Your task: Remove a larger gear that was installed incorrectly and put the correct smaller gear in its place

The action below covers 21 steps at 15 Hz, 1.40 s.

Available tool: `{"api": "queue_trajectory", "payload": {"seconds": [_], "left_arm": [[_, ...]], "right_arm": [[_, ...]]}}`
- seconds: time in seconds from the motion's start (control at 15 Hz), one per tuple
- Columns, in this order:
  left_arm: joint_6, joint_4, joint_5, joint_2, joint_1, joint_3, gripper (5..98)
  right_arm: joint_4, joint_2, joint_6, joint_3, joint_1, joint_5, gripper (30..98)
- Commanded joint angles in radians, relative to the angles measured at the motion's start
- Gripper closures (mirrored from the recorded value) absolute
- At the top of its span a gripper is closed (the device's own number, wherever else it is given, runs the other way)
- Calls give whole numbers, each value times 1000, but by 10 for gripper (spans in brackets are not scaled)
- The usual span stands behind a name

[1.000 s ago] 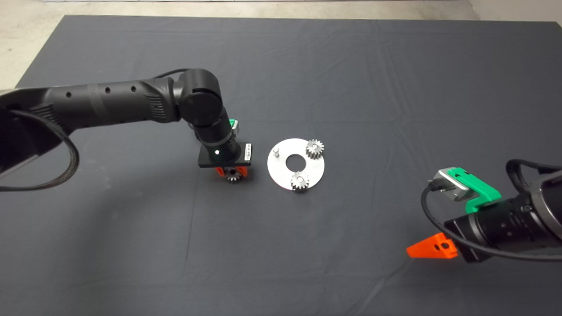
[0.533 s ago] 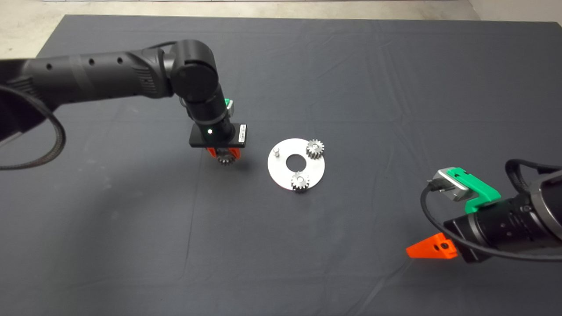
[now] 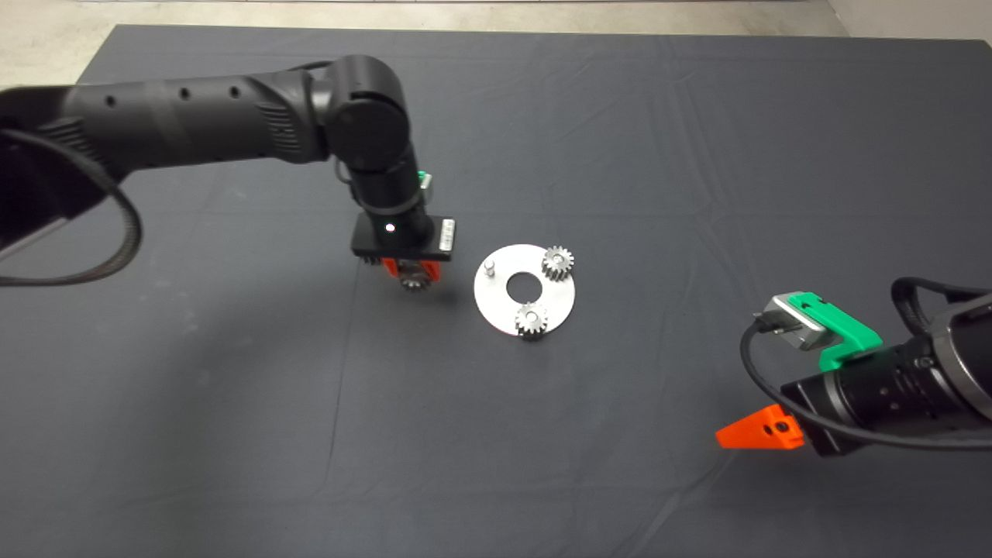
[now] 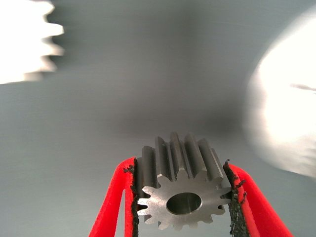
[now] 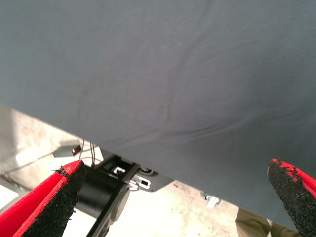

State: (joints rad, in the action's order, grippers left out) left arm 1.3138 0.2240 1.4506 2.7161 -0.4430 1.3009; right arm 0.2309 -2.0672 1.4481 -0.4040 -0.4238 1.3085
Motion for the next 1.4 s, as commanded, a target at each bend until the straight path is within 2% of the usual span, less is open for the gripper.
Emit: {"api": "queue_trajectory", "payload": {"seconds": [0.0,0.07,0.33,0.53,0.67,0.87,1.07,1.33], "left_arm": [[-5,-14,-44,24,-26,-5,720],[-5,-14,-59,34,-26,-5,720],[-10,-14,-64,43,-31,9,720],[-42,-14,-65,83,-33,58,720],[-42,-14,-85,97,-32,78,721],[-45,-12,-87,109,-31,96,725],[-74,-12,-92,124,-31,131,724],[-77,-12,-95,152,-31,168,725]], "right_arm": [[-19,5,-27,-35,-15,23,307],[-19,3,-37,-49,-15,23,307],[-21,2,-37,-54,-15,23,307],[-21,6,-37,-54,-15,27,307],[-19,6,-37,-54,-15,26,307],[-19,6,-37,-54,-15,28,307],[-19,6,-37,-54,-15,28,307],[-19,6,-37,-54,-16,28,307]]}}
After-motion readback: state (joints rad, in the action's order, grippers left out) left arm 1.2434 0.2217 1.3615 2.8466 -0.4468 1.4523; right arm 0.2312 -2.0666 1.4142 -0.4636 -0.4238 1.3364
